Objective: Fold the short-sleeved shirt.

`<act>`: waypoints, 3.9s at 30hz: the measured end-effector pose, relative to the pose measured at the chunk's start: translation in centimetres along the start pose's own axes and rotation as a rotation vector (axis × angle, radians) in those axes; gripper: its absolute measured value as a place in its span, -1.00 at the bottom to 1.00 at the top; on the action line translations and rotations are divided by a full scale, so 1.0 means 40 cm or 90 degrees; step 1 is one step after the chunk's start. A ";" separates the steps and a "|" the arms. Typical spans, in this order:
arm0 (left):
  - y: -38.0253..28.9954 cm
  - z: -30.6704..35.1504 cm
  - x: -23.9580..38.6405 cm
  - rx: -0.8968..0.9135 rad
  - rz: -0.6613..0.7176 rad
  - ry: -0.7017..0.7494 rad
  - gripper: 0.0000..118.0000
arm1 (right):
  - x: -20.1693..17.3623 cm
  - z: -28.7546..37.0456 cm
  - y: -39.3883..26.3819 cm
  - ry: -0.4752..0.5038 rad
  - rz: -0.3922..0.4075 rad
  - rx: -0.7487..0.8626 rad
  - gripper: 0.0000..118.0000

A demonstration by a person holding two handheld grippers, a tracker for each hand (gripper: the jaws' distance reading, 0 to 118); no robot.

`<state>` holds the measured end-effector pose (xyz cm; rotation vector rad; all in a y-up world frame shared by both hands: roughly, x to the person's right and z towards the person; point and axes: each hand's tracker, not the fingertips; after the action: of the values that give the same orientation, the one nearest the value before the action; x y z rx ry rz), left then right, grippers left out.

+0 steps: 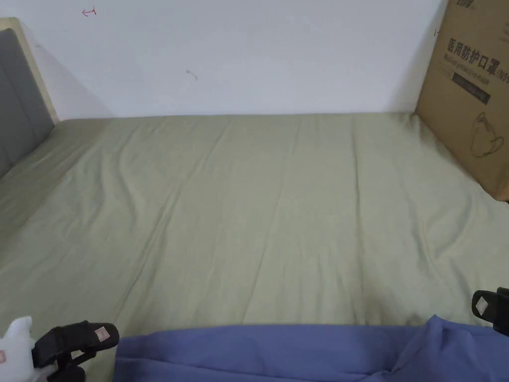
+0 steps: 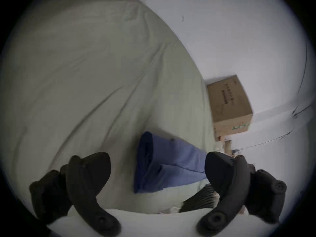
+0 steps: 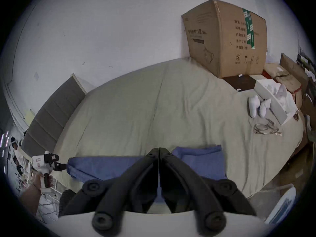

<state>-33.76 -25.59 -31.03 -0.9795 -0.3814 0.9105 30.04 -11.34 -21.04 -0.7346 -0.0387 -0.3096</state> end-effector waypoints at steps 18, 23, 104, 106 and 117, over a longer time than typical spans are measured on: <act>0.006 -0.190 -0.095 -0.120 0.027 -0.123 -0.81 | -0.034 -0.032 0.015 -0.001 0.010 -0.050 -0.99; -0.012 -0.129 0.105 -0.088 -0.165 0.030 -0.81 | -0.045 -0.037 0.029 0.009 0.022 -0.055 -0.99; -0.152 -0.552 0.227 -0.320 0.034 -0.347 1.00 | 0.052 -0.006 -0.013 -0.013 0.003 -0.081 -0.99; -0.152 -0.573 0.224 -0.290 0.025 -0.323 1.00 | 0.046 -0.001 -0.013 -0.016 0.006 -0.082 -0.99; -0.199 -0.437 0.222 -0.229 -0.104 -0.101 -0.81 | 0.025 -0.035 -0.016 0.004 0.005 -0.100 -0.99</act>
<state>-13.34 -29.91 -34.59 -1.1869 -0.7689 0.7866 30.72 -12.99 -21.53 -0.8889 -0.0062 -0.3096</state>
